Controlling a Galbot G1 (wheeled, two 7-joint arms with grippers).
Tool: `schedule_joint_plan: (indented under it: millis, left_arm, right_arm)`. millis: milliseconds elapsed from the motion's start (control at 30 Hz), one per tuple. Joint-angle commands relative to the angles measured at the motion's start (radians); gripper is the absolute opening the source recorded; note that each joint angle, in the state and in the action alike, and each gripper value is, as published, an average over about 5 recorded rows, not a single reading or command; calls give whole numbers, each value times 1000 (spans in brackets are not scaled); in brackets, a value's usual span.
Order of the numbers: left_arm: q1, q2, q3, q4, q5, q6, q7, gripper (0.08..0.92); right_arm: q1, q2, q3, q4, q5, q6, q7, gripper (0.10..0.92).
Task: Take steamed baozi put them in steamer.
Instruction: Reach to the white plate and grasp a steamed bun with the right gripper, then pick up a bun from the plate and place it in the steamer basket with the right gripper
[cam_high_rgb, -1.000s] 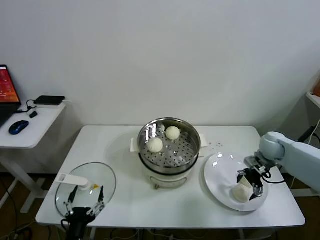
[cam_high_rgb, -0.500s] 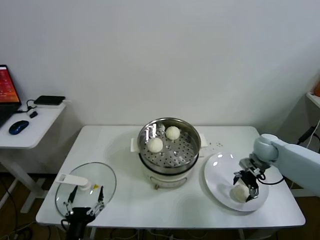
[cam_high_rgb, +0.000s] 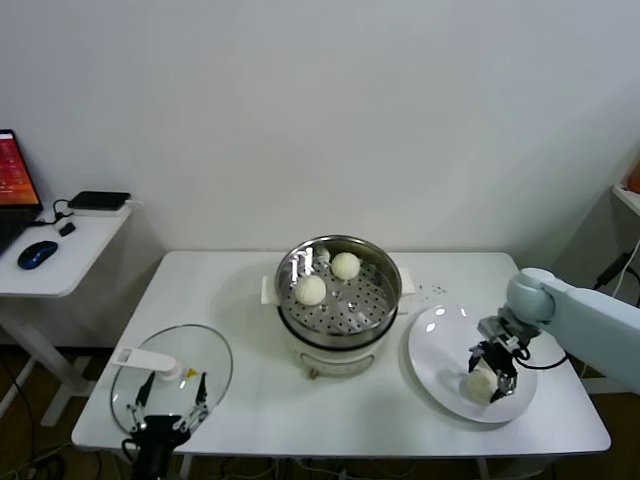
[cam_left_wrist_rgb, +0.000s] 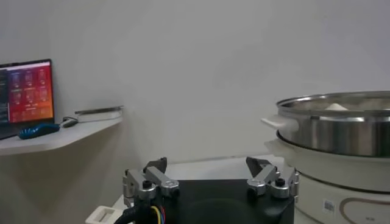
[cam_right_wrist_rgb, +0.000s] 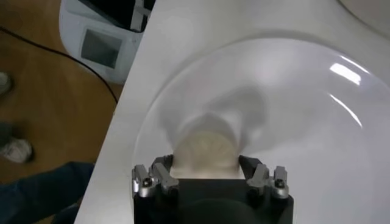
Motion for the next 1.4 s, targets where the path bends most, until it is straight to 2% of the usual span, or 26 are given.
schedule_joint_plan:
  millis: [33, 500, 767, 1067, 1400]
  left_arm:
    - [0, 0, 1, -1, 0, 0, -1, 823]
    - [4, -2, 1, -3, -5, -1, -2, 823]
    - [1, 1, -1, 1, -8, -1, -2, 823]
    - [-6, 1, 0, -4, -4, 7, -1, 823]
    - [-2, 3, -1, -13, -19, -9, 3, 823]
  right_arm:
    - [-2, 0, 4, 1, -2, 0, -3, 725]
    - [19, -4, 15, 19, 5, 8, -12, 662]
    - [293, -13, -81, 152, 21, 112, -69, 662]
    - [569, 56, -117, 283, -108, 310, -124, 662]
    - [648, 204, -52, 349, -259, 449, -137, 659]
